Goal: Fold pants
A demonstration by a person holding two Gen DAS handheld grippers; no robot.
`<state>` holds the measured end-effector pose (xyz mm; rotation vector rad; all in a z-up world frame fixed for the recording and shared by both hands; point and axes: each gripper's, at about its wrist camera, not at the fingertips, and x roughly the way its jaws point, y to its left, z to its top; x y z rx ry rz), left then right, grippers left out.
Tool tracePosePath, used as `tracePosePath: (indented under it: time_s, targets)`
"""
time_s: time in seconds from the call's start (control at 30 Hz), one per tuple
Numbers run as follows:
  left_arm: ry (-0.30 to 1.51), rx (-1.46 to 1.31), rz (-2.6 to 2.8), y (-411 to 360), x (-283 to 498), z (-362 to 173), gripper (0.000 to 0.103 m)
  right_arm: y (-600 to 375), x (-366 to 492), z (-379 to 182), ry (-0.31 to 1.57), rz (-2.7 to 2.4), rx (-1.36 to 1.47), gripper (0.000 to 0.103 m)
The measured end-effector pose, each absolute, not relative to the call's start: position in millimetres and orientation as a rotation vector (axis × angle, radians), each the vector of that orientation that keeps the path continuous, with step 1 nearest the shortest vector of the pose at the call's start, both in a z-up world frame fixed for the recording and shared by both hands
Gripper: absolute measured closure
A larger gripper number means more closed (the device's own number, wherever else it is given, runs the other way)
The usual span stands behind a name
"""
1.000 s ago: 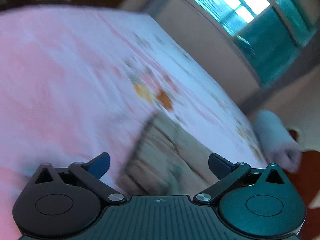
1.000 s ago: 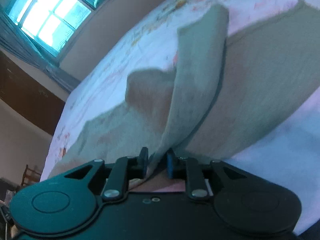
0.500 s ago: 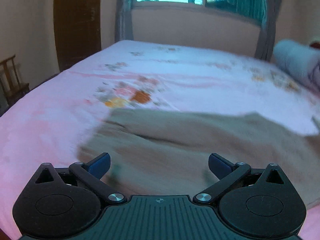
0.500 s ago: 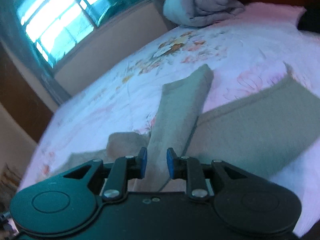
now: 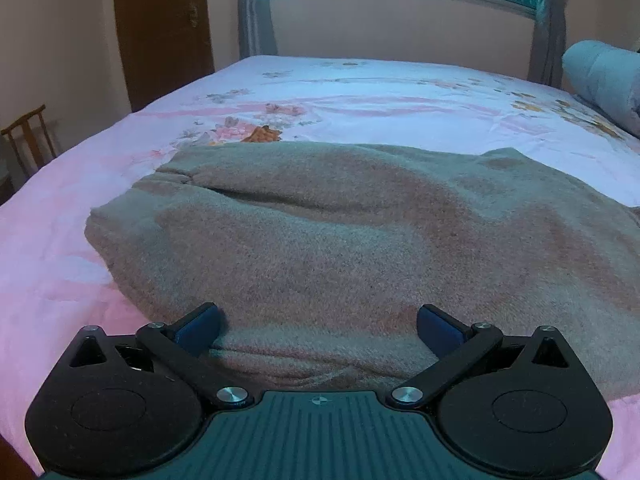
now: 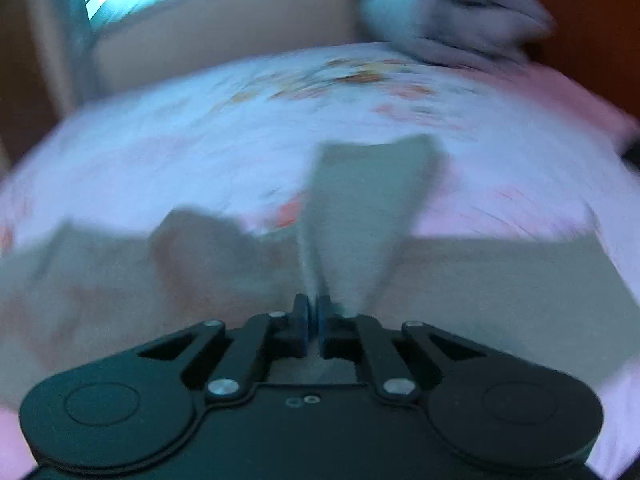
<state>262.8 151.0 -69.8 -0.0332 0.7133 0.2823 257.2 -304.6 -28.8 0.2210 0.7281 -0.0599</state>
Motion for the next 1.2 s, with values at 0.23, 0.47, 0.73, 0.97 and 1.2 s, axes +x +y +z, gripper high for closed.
tracePosePath:
  time_s: [0.23,0.47,0.73,0.97,1.2]
  targets:
    - [0.701,-0.031,0.258,154.8,273.2,-78.2,0.000,-374.2,192.1,-42.5,0.702,-0.216,0.555,0.085]
    - [0.681,-0.038,0.263,155.7,270.6,-75.0,0.000,-311.2,268.2,-7.0,0.628,-0.054,0.050,0.083]
    - [0.645,-0.013,0.376,161.2,272.8,-73.1,0.000,-266.8,338.8,-50.1,0.726,-0.089,-0.455,0.103]
    - [0.643,-0.063,0.353,169.3,274.5,-80.6,0.000,-410.7,244.1,-34.1,0.580,-0.243,0.517,0.103]
    - [0.647,-0.060,0.352,168.7,276.3,-81.4,0.000,-454.0,201.1,-50.8,0.578,-0.257,0.585,0.089]
